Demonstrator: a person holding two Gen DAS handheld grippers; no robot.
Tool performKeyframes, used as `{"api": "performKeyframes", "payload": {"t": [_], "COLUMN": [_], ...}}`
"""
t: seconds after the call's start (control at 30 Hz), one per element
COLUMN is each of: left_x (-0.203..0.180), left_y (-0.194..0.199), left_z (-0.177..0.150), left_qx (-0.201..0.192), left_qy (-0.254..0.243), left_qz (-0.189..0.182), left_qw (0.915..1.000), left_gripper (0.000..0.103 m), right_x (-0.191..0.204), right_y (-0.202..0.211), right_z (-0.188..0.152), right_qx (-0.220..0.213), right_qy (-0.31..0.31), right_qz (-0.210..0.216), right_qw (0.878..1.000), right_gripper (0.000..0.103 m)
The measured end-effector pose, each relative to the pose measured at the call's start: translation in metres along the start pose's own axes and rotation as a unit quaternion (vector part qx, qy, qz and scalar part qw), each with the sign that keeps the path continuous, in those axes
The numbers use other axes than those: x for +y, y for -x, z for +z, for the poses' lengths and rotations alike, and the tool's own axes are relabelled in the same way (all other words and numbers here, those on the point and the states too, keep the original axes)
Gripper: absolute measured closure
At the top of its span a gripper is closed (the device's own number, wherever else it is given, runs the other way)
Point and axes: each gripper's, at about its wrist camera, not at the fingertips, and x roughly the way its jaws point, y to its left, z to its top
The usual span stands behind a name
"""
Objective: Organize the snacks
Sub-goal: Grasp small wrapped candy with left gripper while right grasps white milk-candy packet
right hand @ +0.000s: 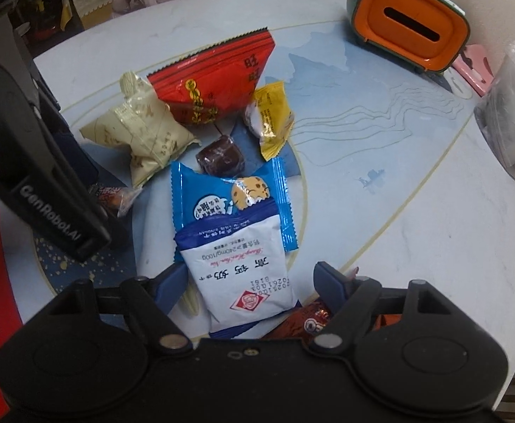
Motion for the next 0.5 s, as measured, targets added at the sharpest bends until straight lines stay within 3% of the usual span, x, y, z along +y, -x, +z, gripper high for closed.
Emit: {"api": "performKeyframes", "payload": {"t": [0.13, 0.2, 0.33, 0.5], "left_x": [-0.003, -0.008, -0.017, -0.017], "left_y": [-0.001, -0.002, -0.002, 0.001], "left_z": [0.001, 0.001, 0.004, 0.004], "left_qx": [-0.004, -0.009, -0.017, -0.026], "left_qy": [-0.006, -0.010, -0.017, -0.002], "left_qz": [0.009, 0.020, 0.040, 0.036], "left_qw": [0.9999, 0.9997, 0.9989, 0.9990], "left_gripper": [0.043, 0.048, 0.064, 0.076], "right_x": [0.001, 0.001, 0.002, 0.001], "right_y": [-0.008, -0.008, -0.005, 0.000], "right_z": [-0.002, -0.003, -0.004, -0.008], "right_qx": [0.006, 0.004, -0.001, -0.005], "right_qy": [0.006, 0.003, 0.001, -0.017], "right_qz": [-0.001, 0.006, 0.006, 0.012], "right_qw": [1.000, 1.000, 1.000, 1.000], "right_gripper": [0.034, 0.041, 0.045, 0.050]}}
